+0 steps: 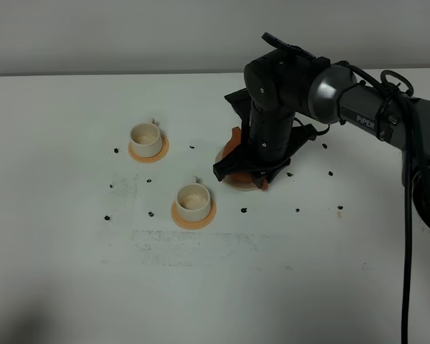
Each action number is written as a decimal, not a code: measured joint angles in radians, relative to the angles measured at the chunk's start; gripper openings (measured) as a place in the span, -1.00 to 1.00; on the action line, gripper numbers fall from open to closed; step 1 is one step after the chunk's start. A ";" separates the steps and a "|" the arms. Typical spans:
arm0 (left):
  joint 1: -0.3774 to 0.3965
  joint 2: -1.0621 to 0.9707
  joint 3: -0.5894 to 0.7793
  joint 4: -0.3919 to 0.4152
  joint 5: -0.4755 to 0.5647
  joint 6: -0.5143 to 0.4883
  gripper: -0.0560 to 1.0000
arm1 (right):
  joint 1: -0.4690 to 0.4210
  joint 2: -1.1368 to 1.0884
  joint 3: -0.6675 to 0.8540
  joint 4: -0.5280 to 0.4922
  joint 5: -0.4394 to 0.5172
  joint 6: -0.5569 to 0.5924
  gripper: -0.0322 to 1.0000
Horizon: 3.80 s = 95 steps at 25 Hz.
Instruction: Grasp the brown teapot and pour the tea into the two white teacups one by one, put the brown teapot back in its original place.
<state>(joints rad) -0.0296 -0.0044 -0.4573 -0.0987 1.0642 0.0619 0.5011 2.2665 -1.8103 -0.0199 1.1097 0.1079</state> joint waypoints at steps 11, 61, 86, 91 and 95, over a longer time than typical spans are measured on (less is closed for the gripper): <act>0.000 0.000 0.000 0.000 0.000 0.000 -0.33 | 0.000 -0.005 0.000 0.003 -0.034 -0.051 -0.78; 0.000 0.000 0.000 0.000 0.000 -0.001 -0.33 | 0.037 -0.572 0.809 -0.111 -0.960 -0.063 -0.78; 0.000 0.000 0.000 0.000 0.000 -0.001 -0.33 | 0.146 -0.604 0.930 -0.366 -0.985 -0.142 -0.78; 0.000 0.000 0.000 0.000 0.000 -0.001 -0.33 | 0.144 -0.604 0.945 -0.402 -0.996 -0.143 -0.78; 0.000 0.000 0.000 0.000 0.000 -0.001 -0.33 | 0.128 -0.604 0.948 -0.469 -0.986 -0.140 -0.78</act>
<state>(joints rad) -0.0296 -0.0044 -0.4573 -0.0987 1.0642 0.0614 0.6286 1.6628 -0.8621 -0.4887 0.1237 -0.0325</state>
